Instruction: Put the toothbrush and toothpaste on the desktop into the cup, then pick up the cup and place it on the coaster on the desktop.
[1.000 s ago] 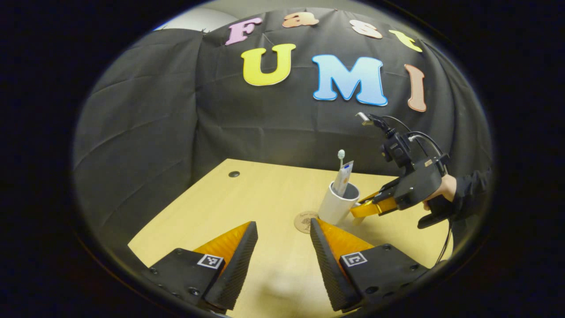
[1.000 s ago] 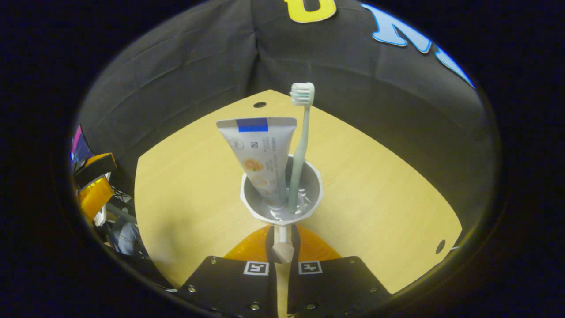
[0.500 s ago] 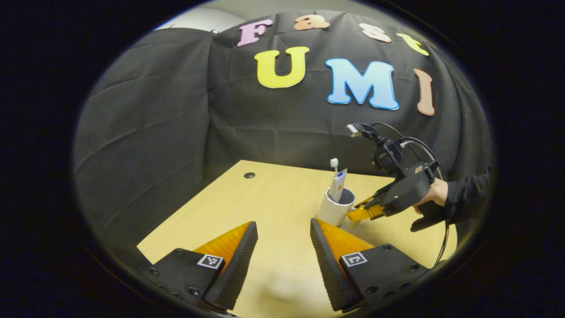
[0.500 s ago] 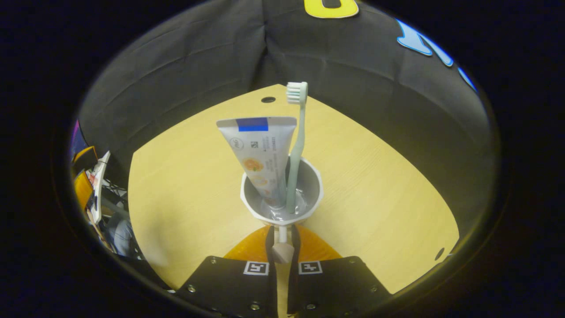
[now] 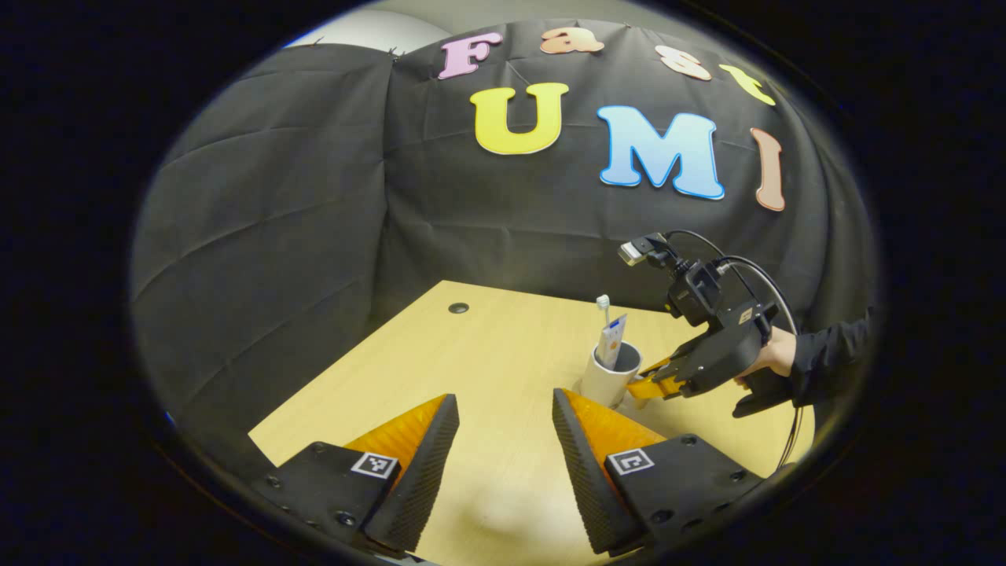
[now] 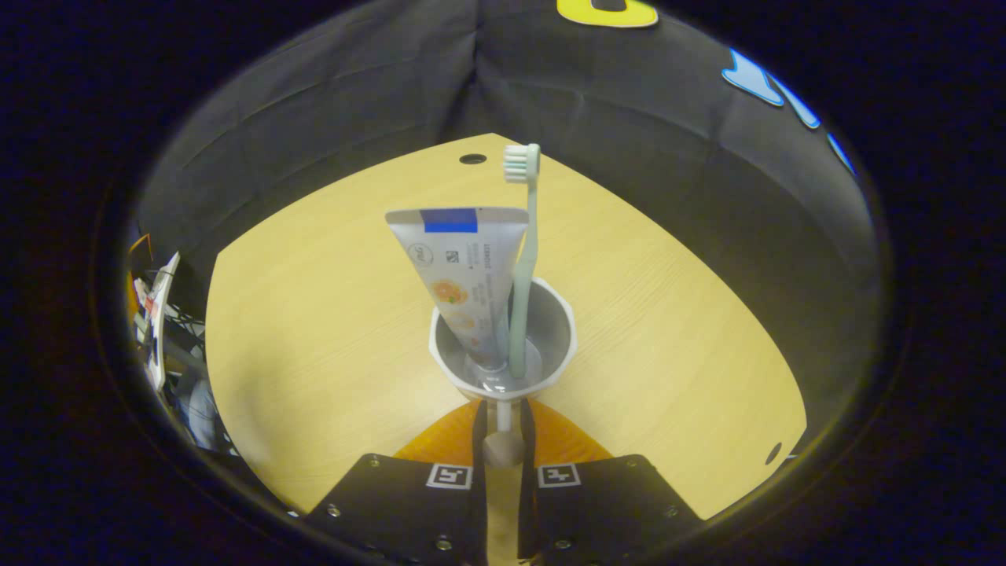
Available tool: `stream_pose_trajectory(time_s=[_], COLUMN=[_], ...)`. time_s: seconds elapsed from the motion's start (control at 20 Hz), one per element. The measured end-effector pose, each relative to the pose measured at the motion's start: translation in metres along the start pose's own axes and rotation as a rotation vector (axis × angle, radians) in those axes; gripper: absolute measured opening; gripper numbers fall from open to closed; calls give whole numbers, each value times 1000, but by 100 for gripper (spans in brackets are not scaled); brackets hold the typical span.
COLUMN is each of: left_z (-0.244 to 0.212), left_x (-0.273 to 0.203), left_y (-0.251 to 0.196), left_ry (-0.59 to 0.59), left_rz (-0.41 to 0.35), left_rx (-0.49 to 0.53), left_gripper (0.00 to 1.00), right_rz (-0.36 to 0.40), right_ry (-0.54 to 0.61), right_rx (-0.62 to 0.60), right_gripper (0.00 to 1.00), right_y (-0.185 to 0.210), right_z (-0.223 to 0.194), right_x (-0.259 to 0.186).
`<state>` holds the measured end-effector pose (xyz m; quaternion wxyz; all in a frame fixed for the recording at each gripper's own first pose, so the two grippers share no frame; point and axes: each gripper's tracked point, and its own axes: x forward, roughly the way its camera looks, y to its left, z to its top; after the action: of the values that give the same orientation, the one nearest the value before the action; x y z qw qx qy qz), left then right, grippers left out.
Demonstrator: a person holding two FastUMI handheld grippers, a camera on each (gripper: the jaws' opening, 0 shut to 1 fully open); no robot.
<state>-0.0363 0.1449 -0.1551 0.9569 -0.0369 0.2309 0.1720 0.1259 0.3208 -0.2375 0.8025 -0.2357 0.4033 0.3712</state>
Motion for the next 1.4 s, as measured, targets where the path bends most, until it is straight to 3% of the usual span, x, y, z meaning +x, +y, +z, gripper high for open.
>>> stream_pose_trajectory(time_s=[0.1,0.45,0.8,1.1,1.4], left_z=[2,6,15,36,74], left_x=[-1,-4,-8,-18,-33], left_y=[-3,-17,-44,-75,-110], left_ry=[-3,-19,-46,-101,-189], left_rz=[-6,-31,-93,-158,-240], left_rx=[6,17,35,79,108], left_gripper=[82,82,82,82,82], right_rz=[10,-20,-54,-151,-328], right_ry=[-7,-48,-155,-312,-478], right_rx=[25,-15,75,189,270], right_gripper=[23,25,23,23,23], right_y=[-10,-13,-16,-27,-38], right_z=[0,0,3,6,4], right_x=[-6,-25,-79,-151,-227])
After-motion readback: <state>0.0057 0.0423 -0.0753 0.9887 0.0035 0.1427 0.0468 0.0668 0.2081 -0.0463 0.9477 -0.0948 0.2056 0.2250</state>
